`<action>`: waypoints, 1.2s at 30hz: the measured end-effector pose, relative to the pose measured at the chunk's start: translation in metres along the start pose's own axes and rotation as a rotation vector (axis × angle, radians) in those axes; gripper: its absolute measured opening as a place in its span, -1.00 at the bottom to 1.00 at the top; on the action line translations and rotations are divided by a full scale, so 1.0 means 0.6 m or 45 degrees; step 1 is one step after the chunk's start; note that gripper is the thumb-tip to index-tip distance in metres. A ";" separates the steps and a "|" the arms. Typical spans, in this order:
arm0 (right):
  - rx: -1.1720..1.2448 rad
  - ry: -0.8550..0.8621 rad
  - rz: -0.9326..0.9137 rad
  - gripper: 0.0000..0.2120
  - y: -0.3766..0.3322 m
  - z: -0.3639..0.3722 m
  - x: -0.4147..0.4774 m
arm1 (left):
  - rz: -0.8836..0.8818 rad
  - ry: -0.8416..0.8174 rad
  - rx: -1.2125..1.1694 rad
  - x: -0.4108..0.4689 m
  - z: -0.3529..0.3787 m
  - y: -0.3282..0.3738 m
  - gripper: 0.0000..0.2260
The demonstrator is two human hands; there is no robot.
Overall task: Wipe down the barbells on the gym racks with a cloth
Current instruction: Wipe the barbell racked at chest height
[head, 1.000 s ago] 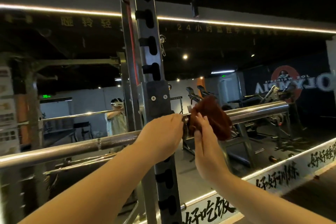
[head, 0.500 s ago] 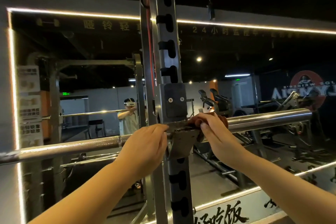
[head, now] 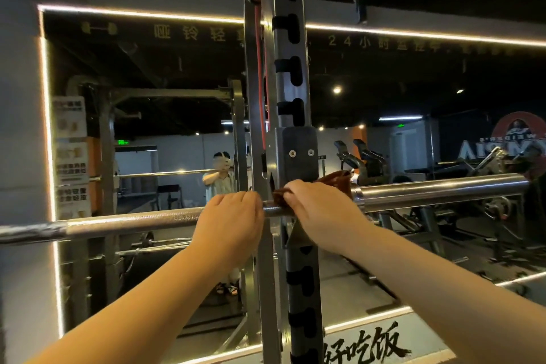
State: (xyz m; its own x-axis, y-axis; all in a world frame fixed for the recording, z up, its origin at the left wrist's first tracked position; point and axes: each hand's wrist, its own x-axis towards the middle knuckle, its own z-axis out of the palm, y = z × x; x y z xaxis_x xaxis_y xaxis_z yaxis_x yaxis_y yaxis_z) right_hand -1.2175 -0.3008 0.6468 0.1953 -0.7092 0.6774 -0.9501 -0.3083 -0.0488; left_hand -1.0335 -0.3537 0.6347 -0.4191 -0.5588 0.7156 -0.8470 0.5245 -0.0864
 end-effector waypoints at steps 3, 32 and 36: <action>0.012 -0.046 0.165 -0.72 0.027 -0.021 0.020 | -0.041 -0.003 0.031 -0.008 -0.005 -0.027 -0.74; -0.036 0.190 -0.042 -0.77 -0.117 0.093 0.054 | -0.169 0.225 -0.434 -0.039 -0.023 -0.103 -0.70; -0.424 -0.110 -0.188 -0.66 -0.169 0.117 0.062 | -0.241 0.273 -0.789 -0.013 -0.047 -0.066 -0.79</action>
State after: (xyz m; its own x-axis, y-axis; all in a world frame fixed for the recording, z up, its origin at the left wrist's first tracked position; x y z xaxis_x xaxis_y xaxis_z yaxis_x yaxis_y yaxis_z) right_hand -1.0967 -0.3405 0.6254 0.3423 -0.7276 0.5945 -0.9345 -0.1982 0.2955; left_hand -0.9874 -0.3522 0.6520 -0.1539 -0.5712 0.8063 -0.5291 0.7368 0.4210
